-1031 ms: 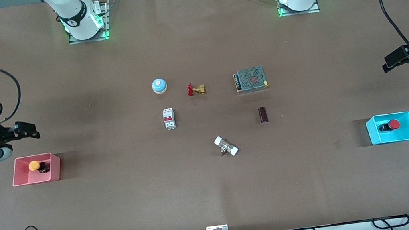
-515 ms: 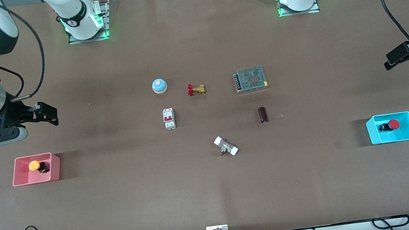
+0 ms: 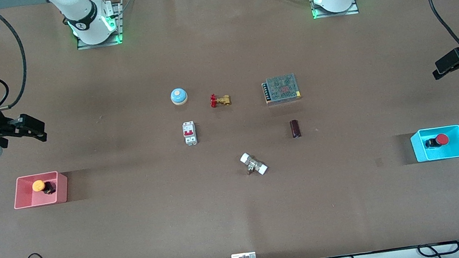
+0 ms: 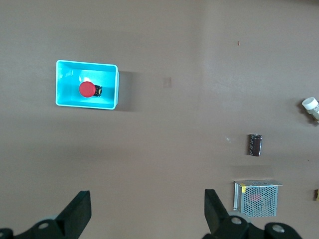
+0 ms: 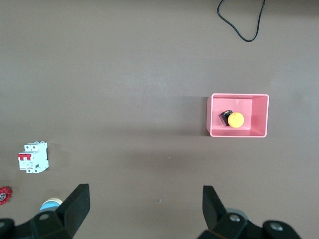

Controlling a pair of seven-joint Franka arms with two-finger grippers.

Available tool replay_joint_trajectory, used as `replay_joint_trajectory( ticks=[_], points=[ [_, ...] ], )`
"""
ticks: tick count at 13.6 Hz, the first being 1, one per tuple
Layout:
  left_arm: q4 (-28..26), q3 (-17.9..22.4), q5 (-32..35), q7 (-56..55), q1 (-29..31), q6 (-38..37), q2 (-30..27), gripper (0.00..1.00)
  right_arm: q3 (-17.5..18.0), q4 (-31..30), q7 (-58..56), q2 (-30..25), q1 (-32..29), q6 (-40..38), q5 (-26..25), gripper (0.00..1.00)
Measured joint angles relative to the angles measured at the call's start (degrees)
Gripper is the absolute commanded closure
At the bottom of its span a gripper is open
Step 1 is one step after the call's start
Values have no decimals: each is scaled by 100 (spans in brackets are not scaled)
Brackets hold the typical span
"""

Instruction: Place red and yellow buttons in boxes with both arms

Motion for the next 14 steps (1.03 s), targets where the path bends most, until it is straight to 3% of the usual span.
replay_joint_trajectory(
  ticks=[2,5,8,14],
  points=[
    [0,0,0,0,3,0,0,0,-167,15,7,0,172,-27,13,0],
    [0,32,1,0,-65,1,0,0,-688,15,9,1,592,-31,15,0],
    [0,392,1,-7,-462,9,0,0,-780,15,9,1,596,-33,15,0],
    [0,460,1,-8,-498,9,-25,0,-813,15,9,1,557,-50,15,0]
  ],
)
